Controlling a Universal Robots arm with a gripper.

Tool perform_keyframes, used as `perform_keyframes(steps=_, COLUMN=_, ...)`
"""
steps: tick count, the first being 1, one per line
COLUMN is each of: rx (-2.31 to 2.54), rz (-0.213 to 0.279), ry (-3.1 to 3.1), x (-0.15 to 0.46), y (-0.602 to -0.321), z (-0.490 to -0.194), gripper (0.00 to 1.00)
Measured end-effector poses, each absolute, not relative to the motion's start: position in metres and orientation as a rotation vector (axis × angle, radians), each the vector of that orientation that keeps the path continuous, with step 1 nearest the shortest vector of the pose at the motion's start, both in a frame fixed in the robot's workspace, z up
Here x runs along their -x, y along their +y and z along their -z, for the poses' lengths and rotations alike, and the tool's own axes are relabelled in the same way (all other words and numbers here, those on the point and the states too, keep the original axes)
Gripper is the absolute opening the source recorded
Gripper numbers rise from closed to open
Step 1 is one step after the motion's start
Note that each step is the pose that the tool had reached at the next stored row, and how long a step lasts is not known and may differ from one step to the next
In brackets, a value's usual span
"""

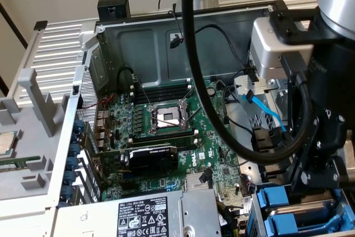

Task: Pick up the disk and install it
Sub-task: 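Insert the second disk wire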

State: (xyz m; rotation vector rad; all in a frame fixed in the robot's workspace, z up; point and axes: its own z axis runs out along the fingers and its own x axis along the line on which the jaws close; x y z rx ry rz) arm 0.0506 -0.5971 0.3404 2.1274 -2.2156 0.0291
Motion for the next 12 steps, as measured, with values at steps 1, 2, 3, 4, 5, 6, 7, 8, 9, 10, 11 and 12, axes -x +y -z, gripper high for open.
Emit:
perform_keyframes(steps=1, rx=-2.127, rz=-0.029, ry=-2.216, x=-0.0506, y=-0.5972, z=-0.3403, gripper=0.16)
perform_keyframes(steps=2, rx=-2.128, rz=-0.029, ry=-2.216, x=-0.0506, y=-0.5972, z=-0.3403, gripper=0.16)
perform_keyframes(steps=3, rx=-2.128, rz=-0.029, ry=-2.216, x=-0.0507, y=-0.5973, z=-0.3403, gripper=0.16)
perform_keyframes(steps=4, rx=-2.128, rz=-0.029, ry=-2.216, x=-0.0509, y=-0.5974, z=-0.3403, gripper=0.16)
perform_keyframes(steps=5, rx=-2.128, rz=-0.029, ry=-2.216, x=-0.0512, y=-0.5975, z=-0.3404, gripper=0.16)
perform_keyframes(steps=6, rx=-2.128, rz=-0.029, ry=-2.216, x=-0.0516, y=-0.5977, z=-0.3404, gripper=0.16)
perform_keyframes(steps=7, rx=-2.128, rz=-0.029, ry=-2.216, x=-0.0517, y=-0.5977, z=-0.3404, gripper=0.16)
perform_keyframes(steps=8, rx=-2.128, rz=-0.029, ry=-2.216, x=-0.0517, y=-0.5977, z=-0.3404, gripper=0.16)
perform_keyframes(steps=9, rx=-2.128, rz=-0.030, ry=-2.216, x=-0.0517, y=-0.5977, z=-0.3404, gripper=0.16)
perform_keyframes(steps=10, rx=-2.128, rz=-0.030, ry=-2.216, x=-0.0517, y=-0.5977, z=-0.3403, gripper=0.16)
perform_keyframes(steps=11, rx=-2.128, rz=-0.030, ry=-2.216, x=-0.0517, y=-0.5978, z=-0.3403, gripper=0.16)
perform_keyframes(steps=12, rx=-2.128, rz=-0.030, ry=-2.216, x=-0.0517, y=-0.5978, z=-0.3402, gripper=0.16)
